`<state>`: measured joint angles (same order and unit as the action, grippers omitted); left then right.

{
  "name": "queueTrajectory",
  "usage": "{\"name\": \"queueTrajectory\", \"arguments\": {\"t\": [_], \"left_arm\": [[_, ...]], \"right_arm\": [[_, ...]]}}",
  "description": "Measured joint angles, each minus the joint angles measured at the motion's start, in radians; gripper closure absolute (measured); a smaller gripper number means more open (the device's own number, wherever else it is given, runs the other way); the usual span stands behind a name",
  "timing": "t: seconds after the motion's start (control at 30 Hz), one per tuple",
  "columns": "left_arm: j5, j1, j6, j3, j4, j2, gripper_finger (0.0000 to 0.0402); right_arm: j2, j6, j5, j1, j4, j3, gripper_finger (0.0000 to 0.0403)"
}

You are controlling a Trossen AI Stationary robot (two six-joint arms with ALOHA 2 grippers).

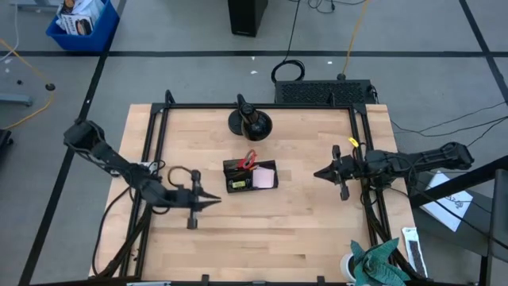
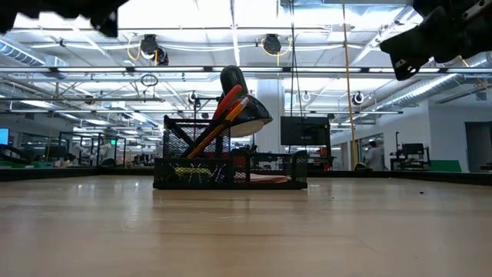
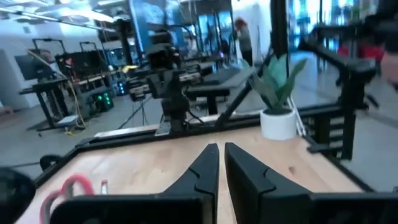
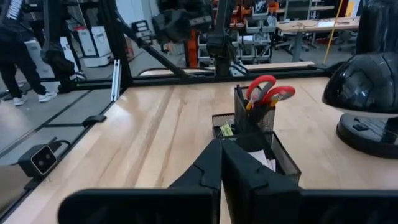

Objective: Pick and place office supplies into organizer
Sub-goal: Return to Home Position

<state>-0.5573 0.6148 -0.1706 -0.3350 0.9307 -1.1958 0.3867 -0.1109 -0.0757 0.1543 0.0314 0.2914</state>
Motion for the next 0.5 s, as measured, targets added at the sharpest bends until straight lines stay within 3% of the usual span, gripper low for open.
{"name": "queueTrajectory", "arguments": {"t": [0.17, 0.5], "left_arm": [[-0.099, 0.030, 0.034, 0.128, 0.145, 0.008, 0.0388], [-0.125, 0.036, 0.091, 0.179, 0.103, 0.007, 0.0397]], "right_arm": [[-0.028, 0.001, -0.005, 0.000, 0.004, -0.005, 0.0402], [-0.029, 0.048, -0.008, -0.005, 0.018, -0.038, 0.0403]]}}
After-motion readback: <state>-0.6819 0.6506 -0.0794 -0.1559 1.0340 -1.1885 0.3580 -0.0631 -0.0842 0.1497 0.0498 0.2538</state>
